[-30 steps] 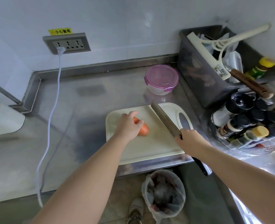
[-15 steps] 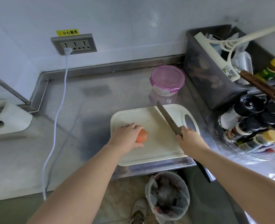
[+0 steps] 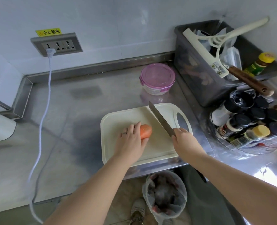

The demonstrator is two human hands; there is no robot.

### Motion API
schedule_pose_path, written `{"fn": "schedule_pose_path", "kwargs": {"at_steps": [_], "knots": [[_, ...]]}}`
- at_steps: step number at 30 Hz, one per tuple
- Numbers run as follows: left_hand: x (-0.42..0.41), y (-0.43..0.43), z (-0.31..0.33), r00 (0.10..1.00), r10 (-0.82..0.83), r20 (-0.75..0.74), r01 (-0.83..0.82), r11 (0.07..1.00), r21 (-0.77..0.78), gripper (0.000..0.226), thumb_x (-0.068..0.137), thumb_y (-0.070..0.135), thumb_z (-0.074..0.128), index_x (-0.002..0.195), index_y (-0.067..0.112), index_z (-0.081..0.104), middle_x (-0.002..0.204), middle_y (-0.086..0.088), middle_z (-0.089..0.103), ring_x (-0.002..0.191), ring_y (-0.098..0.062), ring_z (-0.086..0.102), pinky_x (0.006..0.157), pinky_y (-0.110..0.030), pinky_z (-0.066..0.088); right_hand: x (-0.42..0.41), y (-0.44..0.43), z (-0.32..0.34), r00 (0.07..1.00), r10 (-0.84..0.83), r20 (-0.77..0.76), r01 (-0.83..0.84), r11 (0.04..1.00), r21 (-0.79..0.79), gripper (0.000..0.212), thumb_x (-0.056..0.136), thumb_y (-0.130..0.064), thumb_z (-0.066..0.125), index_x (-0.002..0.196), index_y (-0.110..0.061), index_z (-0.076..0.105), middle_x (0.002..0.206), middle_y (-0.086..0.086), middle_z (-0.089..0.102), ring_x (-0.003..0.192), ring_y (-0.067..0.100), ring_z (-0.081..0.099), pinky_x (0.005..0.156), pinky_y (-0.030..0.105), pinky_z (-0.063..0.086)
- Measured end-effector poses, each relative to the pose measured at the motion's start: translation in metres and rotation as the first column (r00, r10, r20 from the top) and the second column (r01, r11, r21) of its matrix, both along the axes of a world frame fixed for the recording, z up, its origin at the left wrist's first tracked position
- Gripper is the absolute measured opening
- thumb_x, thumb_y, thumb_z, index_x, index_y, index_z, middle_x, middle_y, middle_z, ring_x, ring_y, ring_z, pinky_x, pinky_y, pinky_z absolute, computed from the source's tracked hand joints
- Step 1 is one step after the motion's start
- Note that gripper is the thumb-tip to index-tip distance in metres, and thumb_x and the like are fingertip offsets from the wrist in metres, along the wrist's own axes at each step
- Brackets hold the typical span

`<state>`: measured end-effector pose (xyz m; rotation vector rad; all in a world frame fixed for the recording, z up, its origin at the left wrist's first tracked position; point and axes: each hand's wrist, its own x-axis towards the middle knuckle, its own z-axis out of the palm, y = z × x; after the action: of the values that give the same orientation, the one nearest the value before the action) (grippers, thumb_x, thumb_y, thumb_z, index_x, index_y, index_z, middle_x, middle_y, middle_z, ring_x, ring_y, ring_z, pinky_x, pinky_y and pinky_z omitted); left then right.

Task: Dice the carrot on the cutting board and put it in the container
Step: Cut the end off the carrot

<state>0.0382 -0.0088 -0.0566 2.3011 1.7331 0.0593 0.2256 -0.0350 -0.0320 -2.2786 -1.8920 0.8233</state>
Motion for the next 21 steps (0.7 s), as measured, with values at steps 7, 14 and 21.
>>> {"fn": "schedule_pose_path", "kwargs": {"at_steps": [7, 14, 21], "knots": [[0.004, -0.006, 0.004, 0.995, 0.012, -0.100, -0.008, 0.999, 0.039, 0.056, 0.100, 0.046, 0.031, 0.145, 0.015, 0.019, 0.135, -0.008, 0.041, 0.116, -0.026, 0.051, 0.097, -0.033, 0.039, -0.012, -0.011, 0.025, 0.995, 0.090, -0.048, -0.084, 0.990, 0.113, 0.012, 0.100, -0.010, 0.035, 0.094, -0.012, 0.045, 0.079, -0.007, 0.039, 0.068, 0.018, 0.045, 0.050, 0.022, 0.028], [0.008, -0.006, 0.006, 0.987, 0.034, -0.155, -0.029, 0.999, 0.037, 0.055, 0.100, 0.045, 0.031, 0.144, 0.014, 0.021, 0.136, -0.008, 0.042, 0.115, -0.026, 0.052, 0.095, -0.033, 0.039, -0.024, -0.018, 0.040, 0.988, 0.150, -0.025, -0.148, 0.988, 0.045, 0.028, 0.101, -0.009, 0.039, 0.127, -0.010, 0.050, 0.111, 0.002, 0.056, 0.087, 0.022, 0.063, 0.074, 0.028, 0.054], [0.010, -0.006, 0.006, 0.985, 0.053, -0.164, -0.049, 0.998, 0.031, 0.055, 0.100, 0.045, 0.031, 0.144, 0.014, 0.020, 0.135, -0.008, 0.042, 0.115, -0.025, 0.052, 0.095, -0.033, 0.038, -0.026, -0.019, 0.041, 0.983, 0.184, 0.011, -0.184, 0.983, -0.017, 0.033, 0.100, -0.008, 0.046, 0.132, -0.010, 0.047, 0.122, 0.004, 0.056, 0.095, 0.021, 0.065, 0.085, 0.030, 0.056]]}}
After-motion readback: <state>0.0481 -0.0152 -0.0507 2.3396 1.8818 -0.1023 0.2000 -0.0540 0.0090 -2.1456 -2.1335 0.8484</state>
